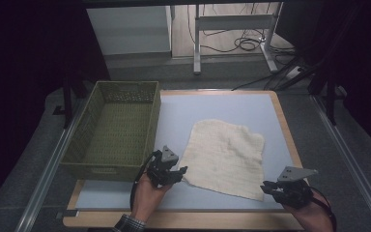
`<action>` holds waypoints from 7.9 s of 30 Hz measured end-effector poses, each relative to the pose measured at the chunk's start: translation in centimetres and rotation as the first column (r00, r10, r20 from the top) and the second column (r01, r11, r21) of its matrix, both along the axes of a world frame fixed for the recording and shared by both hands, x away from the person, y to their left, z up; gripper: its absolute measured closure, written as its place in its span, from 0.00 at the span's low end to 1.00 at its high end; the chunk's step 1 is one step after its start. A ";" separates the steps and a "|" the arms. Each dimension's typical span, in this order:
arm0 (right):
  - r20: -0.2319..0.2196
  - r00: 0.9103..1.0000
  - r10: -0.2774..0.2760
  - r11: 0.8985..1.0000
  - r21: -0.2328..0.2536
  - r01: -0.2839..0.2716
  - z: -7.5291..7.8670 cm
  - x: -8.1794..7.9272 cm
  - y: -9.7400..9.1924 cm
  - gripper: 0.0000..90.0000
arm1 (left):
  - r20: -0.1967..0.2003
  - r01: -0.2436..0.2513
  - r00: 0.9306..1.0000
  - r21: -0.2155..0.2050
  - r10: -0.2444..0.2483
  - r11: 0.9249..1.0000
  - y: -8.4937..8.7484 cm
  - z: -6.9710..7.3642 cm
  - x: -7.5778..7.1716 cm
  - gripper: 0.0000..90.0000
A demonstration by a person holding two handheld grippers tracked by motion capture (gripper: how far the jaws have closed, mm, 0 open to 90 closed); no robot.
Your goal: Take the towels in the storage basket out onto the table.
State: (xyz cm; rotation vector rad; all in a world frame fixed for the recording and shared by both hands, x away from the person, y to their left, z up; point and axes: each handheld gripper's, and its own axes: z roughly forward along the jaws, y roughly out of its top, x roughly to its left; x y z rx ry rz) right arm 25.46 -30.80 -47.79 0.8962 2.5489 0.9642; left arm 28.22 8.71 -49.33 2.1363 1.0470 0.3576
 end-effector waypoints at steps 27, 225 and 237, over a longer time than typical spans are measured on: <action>-0.005 1.000 0.024 1.000 -0.015 -0.024 -2.3 -1.0 0.3 0.83 | -0.068 0.009 0.998 0.020 -0.008 1.000 0.1 -1.0 -0.6 0.56; 0.004 0.999 -0.054 0.992 0.118 0.053 -1.4 0.3 -1.5 0.72 | 0.083 -0.065 0.995 0.121 0.055 0.991 -0.4 -0.2 -2.4 0.70; -0.025 0.987 -0.158 0.978 0.136 0.159 -3.0 5.6 -0.4 0.69 | 0.062 -0.091 0.994 0.072 0.086 0.993 -1.7 -1.6 2.2 0.59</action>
